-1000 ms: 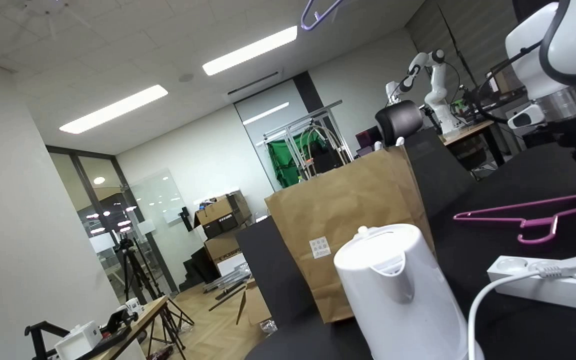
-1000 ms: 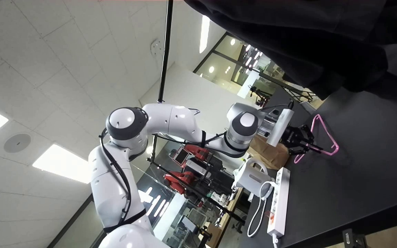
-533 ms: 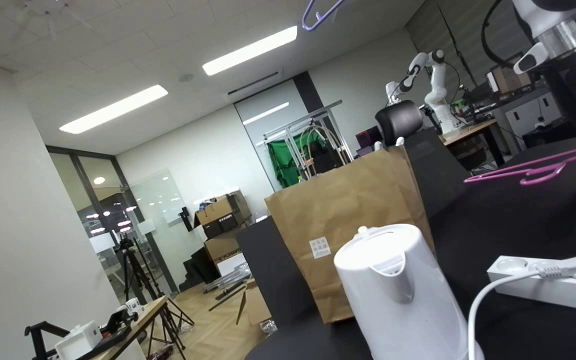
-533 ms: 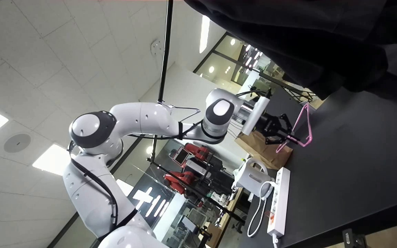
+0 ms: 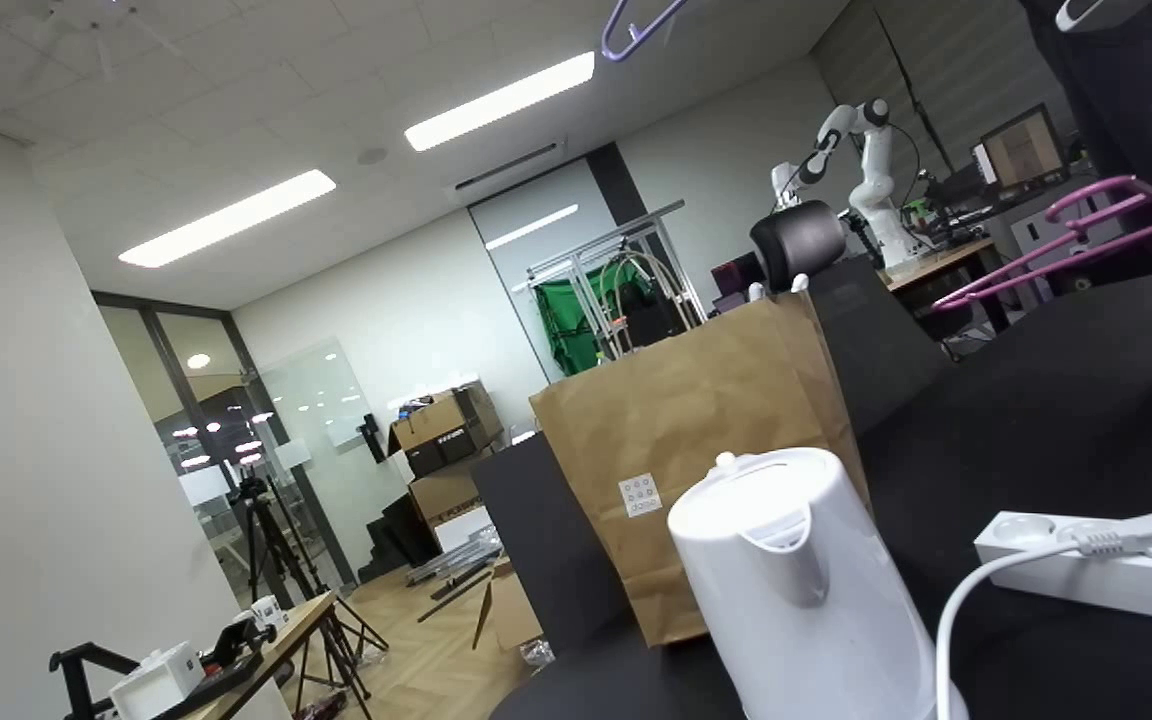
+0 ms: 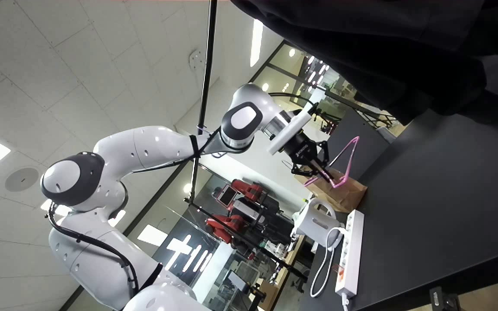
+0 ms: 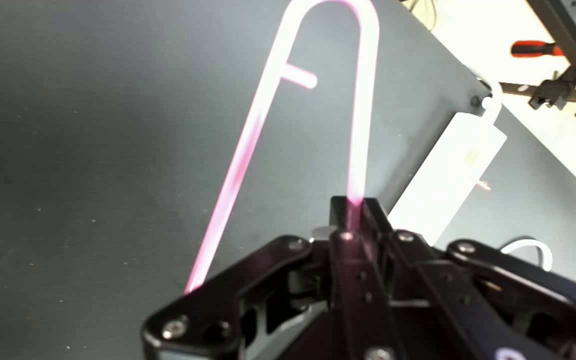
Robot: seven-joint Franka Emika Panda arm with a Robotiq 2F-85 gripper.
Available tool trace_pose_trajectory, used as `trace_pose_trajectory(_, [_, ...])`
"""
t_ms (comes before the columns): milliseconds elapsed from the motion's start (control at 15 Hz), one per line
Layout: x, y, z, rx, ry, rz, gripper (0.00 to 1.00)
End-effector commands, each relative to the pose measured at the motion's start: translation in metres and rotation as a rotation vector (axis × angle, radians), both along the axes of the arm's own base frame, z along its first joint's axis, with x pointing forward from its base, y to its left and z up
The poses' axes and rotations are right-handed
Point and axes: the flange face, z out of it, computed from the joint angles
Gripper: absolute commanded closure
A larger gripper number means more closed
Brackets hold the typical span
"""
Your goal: Hang the pink hang wire on the hang, then take the blue hang wire on the hang and put it on the table
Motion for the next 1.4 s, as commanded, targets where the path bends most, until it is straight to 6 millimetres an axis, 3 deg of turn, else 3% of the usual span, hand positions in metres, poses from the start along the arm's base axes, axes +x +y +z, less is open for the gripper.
trace_pose_trajectory(0, [-0.011, -0.002, 0.020, 0.128, 0.013, 0.013, 0.98])
trace_pose_trajectory(400, [-0.027, -0.012, 0.041, 0.176, 0.032, 0.022, 0.98])
trace_pose_trajectory(467, [-0.029, -0.011, 0.037, 0.117, 0.036, 0.043, 0.98])
trace_pose_trajectory(533, [-0.025, -0.015, 0.029, 0.167, 0.040, 0.019, 0.92])
trace_pose_trajectory(1333, [-0.025, -0.012, 0.031, 0.133, 0.040, 0.049, 0.92])
